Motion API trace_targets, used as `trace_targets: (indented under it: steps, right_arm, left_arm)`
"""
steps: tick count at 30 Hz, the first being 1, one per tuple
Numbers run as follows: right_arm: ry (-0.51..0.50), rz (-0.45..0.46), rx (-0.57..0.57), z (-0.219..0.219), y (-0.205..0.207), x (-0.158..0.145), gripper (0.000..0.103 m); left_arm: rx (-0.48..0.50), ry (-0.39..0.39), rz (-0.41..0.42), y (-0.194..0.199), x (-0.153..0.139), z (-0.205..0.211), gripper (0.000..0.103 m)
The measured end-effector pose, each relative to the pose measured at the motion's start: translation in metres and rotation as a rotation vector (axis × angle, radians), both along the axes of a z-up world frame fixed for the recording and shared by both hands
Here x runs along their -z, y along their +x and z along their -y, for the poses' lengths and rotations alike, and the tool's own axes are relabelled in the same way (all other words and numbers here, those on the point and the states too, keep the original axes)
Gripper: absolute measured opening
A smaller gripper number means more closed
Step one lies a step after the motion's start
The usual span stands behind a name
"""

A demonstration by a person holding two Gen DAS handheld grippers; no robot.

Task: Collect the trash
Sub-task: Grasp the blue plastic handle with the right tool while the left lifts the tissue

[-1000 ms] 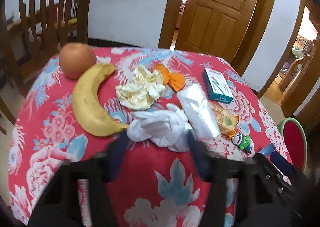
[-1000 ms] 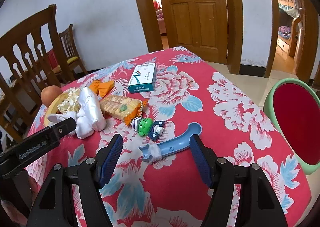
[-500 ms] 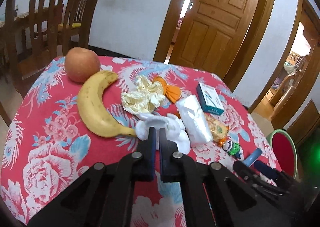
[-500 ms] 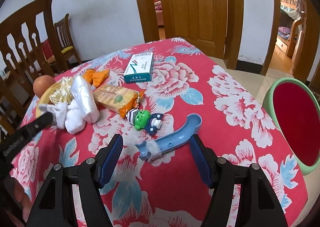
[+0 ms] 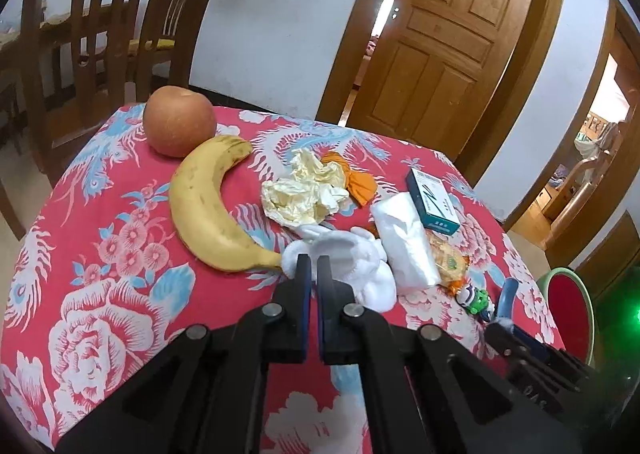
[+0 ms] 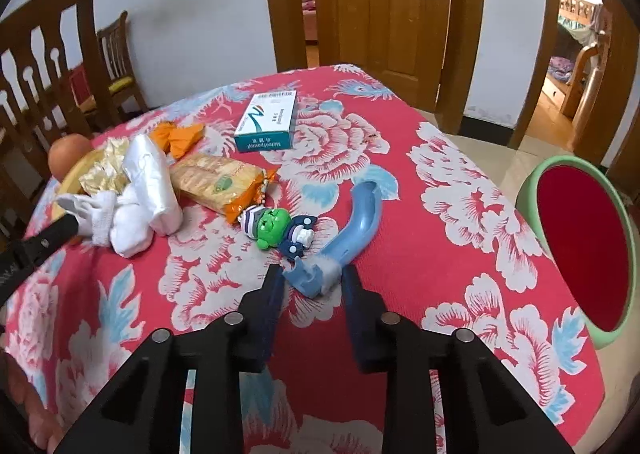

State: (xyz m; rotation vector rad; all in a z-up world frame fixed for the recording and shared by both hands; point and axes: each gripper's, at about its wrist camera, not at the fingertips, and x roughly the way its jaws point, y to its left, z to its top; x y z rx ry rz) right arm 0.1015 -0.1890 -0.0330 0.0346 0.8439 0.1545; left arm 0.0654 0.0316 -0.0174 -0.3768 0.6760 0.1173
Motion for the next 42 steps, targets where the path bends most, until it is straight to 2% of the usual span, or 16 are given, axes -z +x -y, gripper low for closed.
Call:
trace_targets:
  steps: [2,3,4,6,7,8,11,12,13,14,15,21,26,30,33,42]
  right_arm:
    - [0.025,0.013,0.018,0.006,-0.001,-0.001,0.028]
    - [0.04,0.018,0.018,0.008,-0.002,-0.002,0.028]
    - [0.056,0.025,0.023,0.011,-0.003,-0.003,0.028]
    - [0.072,0.039,0.027,0.014,-0.005,-0.005,0.028]
    - [0.075,0.043,0.022,0.014,-0.006,-0.005,0.028]
    - [0.074,0.044,0.015,0.012,-0.006,-0.005,0.028]
    - [0.06,0.048,-0.001,0.008,-0.007,-0.006,0.028]
    - [0.059,0.051,-0.001,0.007,-0.006,-0.006,0.028]
    - [0.061,0.052,0.0,0.008,-0.006,-0.006,0.028]
    - [0.068,0.05,0.001,0.009,-0.005,-0.005,0.028]
    - [0.079,0.044,0.001,0.01,-0.005,-0.004,0.028]
    - [0.126,0.017,0.006,0.017,-0.001,0.0,0.028]
    - [0.139,0.071,-0.028,0.015,-0.009,-0.008,0.028]
    - [0.293,0.118,-0.072,0.038,-0.035,-0.013,0.028]
    - [0.368,0.093,-0.055,0.057,-0.043,-0.011,0.028]
    - [0.352,0.114,-0.039,0.064,-0.047,-0.019,0.028]
  left_arm:
    - [-0.011,-0.006,0.004,0.0,0.0,-0.002,0.004]
    - [-0.013,-0.014,0.008,0.0,-0.001,-0.003,0.015]
    - [-0.012,-0.03,0.019,-0.001,-0.001,-0.005,0.031]
    - [-0.013,-0.049,0.045,-0.002,-0.003,-0.006,0.052]
    - [-0.01,-0.051,0.057,-0.001,-0.004,-0.006,0.057]
    - [-0.008,-0.051,0.06,-0.001,-0.004,-0.006,0.057]
    - [0.007,-0.045,0.042,0.011,-0.001,-0.004,0.057]
    - [0.012,-0.045,0.032,0.015,0.001,-0.004,0.05]
    - [0.014,-0.044,0.025,0.017,0.002,-0.003,0.024]
    - [0.011,-0.039,0.016,0.018,0.003,-0.003,0.01]
    - [0.012,-0.031,0.012,0.017,0.004,-0.002,0.007]
    - [0.027,0.008,0.068,0.008,-0.004,0.005,0.007]
    - [0.041,0.01,0.062,0.001,-0.008,0.008,0.006]
    - [0.043,-0.004,0.085,-0.024,-0.022,0.011,0.006]
    - [0.056,-0.001,0.116,-0.037,-0.035,0.015,0.006]
    - [0.084,-0.004,0.157,-0.05,-0.055,0.023,0.006]
